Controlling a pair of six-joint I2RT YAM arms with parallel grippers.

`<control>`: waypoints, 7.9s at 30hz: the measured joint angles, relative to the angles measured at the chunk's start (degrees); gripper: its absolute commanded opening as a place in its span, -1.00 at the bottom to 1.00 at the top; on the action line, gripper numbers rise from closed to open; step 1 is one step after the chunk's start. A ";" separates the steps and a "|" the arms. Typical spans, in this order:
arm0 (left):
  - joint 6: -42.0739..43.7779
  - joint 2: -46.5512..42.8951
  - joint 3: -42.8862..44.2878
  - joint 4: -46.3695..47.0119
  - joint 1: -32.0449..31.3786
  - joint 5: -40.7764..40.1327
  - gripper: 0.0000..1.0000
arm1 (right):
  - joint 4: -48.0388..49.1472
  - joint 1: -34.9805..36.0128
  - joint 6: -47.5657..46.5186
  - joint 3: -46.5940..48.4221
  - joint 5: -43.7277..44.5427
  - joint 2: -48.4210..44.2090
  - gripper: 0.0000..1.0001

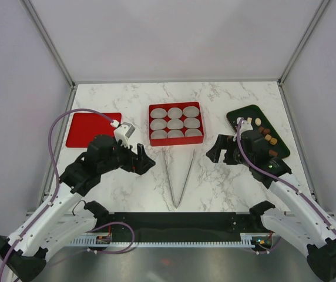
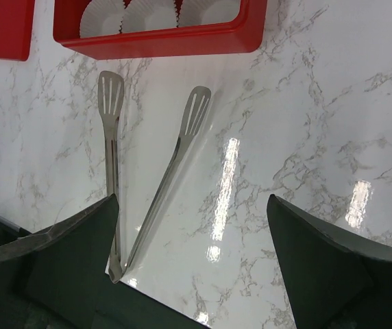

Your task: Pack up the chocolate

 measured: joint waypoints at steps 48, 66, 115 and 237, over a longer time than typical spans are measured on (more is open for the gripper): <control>-0.90 -11.61 -0.13 -1.99 0.11 -15.15 0.98 | 2.51 48.39 26.03 15.61 39.56 48.54 0.96; -1.07 -10.64 -0.13 -2.01 0.11 -15.10 0.98 | -1.75 54.58 28.65 6.38 41.64 37.18 0.72; -1.11 -10.49 -0.13 -2.03 0.11 -15.15 0.98 | 4.61 49.11 28.13 11.28 43.52 48.11 0.71; -1.07 -6.21 -0.44 -2.14 0.11 -13.11 0.98 | -13.18 -19.89 -9.51 21.51 15.63 31.74 -0.31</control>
